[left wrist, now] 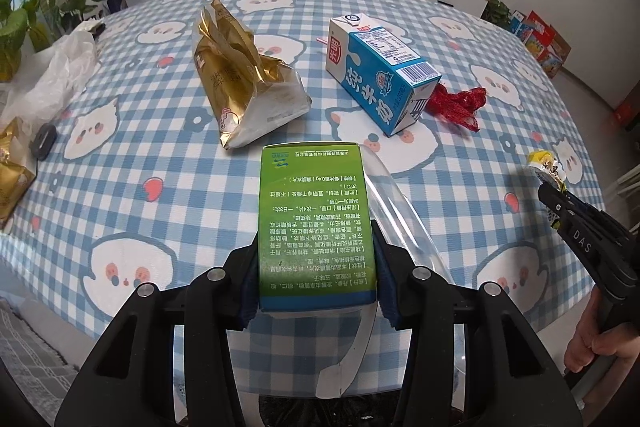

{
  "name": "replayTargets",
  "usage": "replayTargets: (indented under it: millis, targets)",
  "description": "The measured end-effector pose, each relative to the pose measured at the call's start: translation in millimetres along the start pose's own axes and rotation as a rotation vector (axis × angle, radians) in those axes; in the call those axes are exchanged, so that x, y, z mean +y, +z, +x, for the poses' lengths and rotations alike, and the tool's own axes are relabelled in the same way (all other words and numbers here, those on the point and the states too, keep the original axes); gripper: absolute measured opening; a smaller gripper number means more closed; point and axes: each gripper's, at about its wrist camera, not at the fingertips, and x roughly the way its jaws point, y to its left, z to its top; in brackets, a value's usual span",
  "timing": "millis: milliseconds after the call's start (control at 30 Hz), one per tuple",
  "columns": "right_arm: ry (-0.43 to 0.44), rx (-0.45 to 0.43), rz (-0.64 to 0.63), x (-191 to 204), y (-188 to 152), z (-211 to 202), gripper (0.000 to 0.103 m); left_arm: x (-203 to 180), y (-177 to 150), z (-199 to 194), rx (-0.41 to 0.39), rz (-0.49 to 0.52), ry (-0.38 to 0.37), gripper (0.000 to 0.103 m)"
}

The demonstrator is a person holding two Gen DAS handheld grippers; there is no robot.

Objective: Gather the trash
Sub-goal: 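Carry the green box with left tool while right tool carries the snack bag to the bin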

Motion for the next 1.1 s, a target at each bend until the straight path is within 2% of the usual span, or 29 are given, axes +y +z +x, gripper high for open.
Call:
replayTargets:
  millis: [367,767,1100]
  targets:
    - [0.028,-0.025,0.000,13,-18,-41,0.021,2,-23,-36,-0.035,0.014,-0.008,0.046]
    - [0.057,-0.047,-0.016,29,-47,-77,0.020,9,-56,-55,-0.021,-0.001,-0.017,0.046]
    - [0.087,-0.042,-0.036,43,-89,-105,0.020,15,-106,-74,-0.005,-0.005,-0.025,0.046]
